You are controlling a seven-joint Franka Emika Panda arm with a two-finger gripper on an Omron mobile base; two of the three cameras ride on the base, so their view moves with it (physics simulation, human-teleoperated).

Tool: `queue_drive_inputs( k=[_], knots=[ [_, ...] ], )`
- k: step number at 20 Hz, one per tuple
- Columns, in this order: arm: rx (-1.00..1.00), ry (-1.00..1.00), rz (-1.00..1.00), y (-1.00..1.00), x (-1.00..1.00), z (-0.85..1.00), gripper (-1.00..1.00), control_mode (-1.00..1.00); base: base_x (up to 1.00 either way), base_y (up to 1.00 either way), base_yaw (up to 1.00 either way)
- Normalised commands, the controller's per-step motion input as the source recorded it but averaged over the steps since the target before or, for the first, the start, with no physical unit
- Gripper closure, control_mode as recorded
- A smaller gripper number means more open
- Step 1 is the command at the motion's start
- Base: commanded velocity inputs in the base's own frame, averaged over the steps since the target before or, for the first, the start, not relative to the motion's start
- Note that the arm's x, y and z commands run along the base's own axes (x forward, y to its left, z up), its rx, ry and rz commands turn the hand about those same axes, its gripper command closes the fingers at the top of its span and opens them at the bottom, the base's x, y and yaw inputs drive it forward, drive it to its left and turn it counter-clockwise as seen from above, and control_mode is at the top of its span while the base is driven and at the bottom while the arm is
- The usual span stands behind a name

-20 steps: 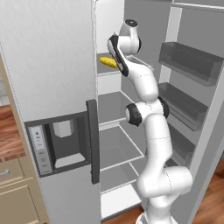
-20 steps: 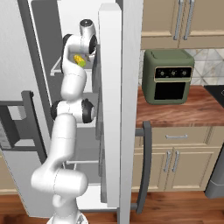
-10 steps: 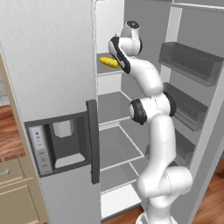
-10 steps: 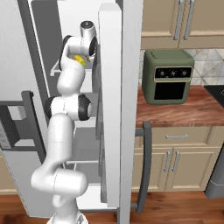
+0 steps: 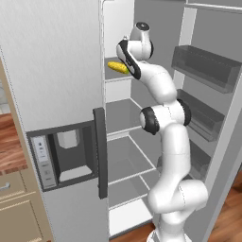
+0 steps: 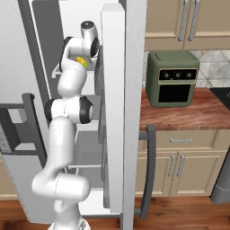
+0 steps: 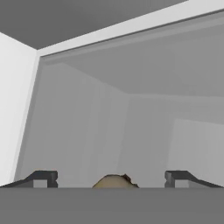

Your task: Retrieve the bottle and the shaker from the cabinet and place them next to the mixing bowl on the counter. Then add garlic from the fridge to the mixing bowl.

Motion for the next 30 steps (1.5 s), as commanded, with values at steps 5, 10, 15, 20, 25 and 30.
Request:
queue_drive_inputs(
  k=[5, 10, 15, 20, 25, 30],
  knots=[
    [0.00, 0.00, 0.00, 0.00, 0.00, 0.00, -1.00, 1.00, 0.00, 0.12, -0.02],
    [0.00, 0.00, 0.00, 0.00, 0.00, 0.00, -1.00, 1.00, 0.01, 0.25, -0.09],
    [0.00, 0.00, 0.00, 0.00, 0.00, 0.00, -1.00, 1.00, 0.00, 0.35, -0.10],
    [0.00, 0.00, 0.00, 0.00, 0.00, 0.00, -1.00, 1.00, 0.00, 0.27, -0.06],
    [0.00, 0.00, 0.00, 0.00, 0.00, 0.00, -1.00, 1.00, 0.15, 0.03, -0.02],
    [0.00, 0.00, 0.00, 0.00, 0.00, 0.00, -1.00, 1.00, 0.36, 0.26, -0.05]
  ],
)
